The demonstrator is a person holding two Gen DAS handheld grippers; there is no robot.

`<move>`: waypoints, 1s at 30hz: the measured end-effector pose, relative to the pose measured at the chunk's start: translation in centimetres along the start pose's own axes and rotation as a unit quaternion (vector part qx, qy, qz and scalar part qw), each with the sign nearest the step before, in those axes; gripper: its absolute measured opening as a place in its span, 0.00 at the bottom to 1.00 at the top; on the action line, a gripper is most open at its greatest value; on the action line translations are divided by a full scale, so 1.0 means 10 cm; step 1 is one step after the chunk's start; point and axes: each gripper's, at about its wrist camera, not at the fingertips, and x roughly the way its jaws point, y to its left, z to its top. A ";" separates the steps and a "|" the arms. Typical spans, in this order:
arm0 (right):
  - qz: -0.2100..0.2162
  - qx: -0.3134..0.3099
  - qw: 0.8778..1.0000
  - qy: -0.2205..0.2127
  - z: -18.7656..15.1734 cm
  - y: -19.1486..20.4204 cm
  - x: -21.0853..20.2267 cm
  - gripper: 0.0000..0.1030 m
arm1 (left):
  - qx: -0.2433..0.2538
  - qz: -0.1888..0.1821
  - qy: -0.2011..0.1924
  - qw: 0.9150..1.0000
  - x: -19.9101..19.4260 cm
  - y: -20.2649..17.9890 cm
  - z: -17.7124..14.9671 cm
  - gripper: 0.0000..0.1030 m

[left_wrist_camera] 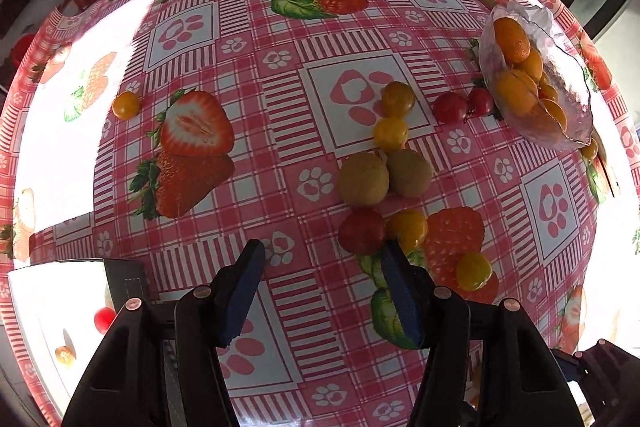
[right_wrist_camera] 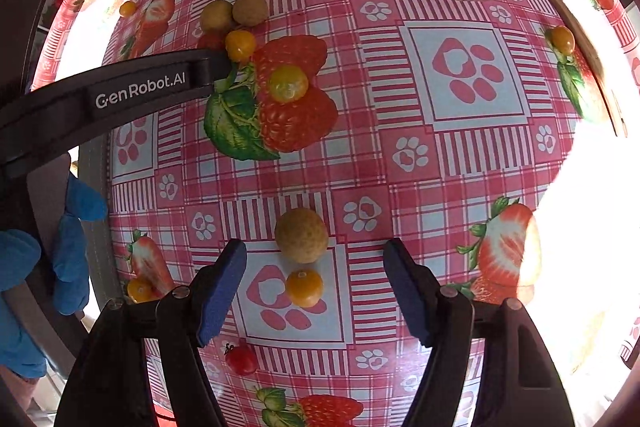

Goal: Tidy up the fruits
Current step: 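Move both open grippers back to the fruit pile on the tablecloth, then grasp a red tomato with the left gripper while the right grasps a kiwi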

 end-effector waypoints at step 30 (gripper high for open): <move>0.047 0.008 0.999 -0.019 0.19 0.00 -0.22 0.28 | -0.046 -0.050 -0.030 0.997 -0.51 0.30 -0.30 0.21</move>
